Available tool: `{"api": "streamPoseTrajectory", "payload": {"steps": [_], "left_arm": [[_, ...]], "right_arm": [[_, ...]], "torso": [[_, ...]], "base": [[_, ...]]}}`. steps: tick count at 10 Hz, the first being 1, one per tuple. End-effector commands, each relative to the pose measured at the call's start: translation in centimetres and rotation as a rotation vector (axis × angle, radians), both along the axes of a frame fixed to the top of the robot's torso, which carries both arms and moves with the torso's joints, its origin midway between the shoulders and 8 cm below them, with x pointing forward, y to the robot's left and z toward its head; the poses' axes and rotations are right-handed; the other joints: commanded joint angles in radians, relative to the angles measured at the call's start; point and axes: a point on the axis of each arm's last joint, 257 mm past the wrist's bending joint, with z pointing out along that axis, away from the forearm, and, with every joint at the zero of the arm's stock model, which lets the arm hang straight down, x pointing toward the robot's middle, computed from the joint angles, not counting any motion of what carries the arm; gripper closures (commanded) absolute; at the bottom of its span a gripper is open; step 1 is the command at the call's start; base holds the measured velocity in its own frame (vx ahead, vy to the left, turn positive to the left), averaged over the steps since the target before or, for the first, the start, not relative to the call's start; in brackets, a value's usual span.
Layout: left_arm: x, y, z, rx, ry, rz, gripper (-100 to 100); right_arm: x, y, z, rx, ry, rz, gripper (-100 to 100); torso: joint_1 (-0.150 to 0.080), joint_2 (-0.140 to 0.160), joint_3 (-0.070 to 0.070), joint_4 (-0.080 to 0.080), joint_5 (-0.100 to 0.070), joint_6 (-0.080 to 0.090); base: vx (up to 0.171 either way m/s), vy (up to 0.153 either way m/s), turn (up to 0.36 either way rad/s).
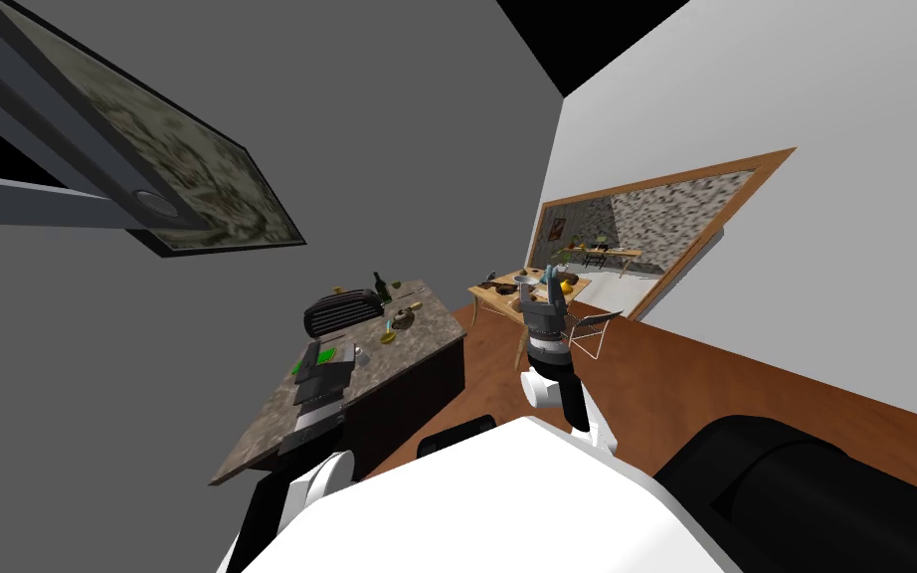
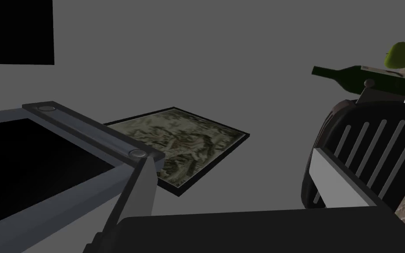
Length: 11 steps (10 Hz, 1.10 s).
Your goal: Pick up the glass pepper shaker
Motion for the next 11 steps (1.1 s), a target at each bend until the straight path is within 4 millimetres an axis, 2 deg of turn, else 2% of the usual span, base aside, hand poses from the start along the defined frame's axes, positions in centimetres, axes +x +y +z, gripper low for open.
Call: {"api": "streamPoseTrajectory", "payload": {"steps": [1, 6, 7, 11], "left_arm": [[0.3, 0.6, -1.7, -0.063, 0.035, -0.015, -100], [1.3, 2.4, -7.2, -0.278, 0.140, -0.050, -100], [1.3, 2.4, -7.2, -0.286, 0.139, -0.051, -100], [2.0, 3.9, -11.8, -0.475, 0.210, -0.066, -100]], "right_arm": [[0.0, 0.0, 0.0, 0.000, 0.000, 0.000, 0], [0.0, 0.0, 0.0, 0.000, 0.000, 0.000, 0], [0.0, 0.0, 0.0, 0.000, 0.000, 0.000, 0], [0.0, 0.0, 0.0, 0.000, 0.000, 0.000, 0]], "torso": [[0.000, 0.000, 0.000, 0.000, 0.000, 0.000], [0.000, -0.001, 0.000, 0.000, 0.000, 0.000], [0.000, -0.001, 0.000, 0.000, 0.000, 0.000], [0.000, 0.000, 0.000, 0.000, 0.000, 0.000]], "base": [[0.015, -0.049, 0.091], [0.017, -0.052, 0.114], [0.009, -0.043, 0.041], [0.015, -0.050, 0.109]]}}
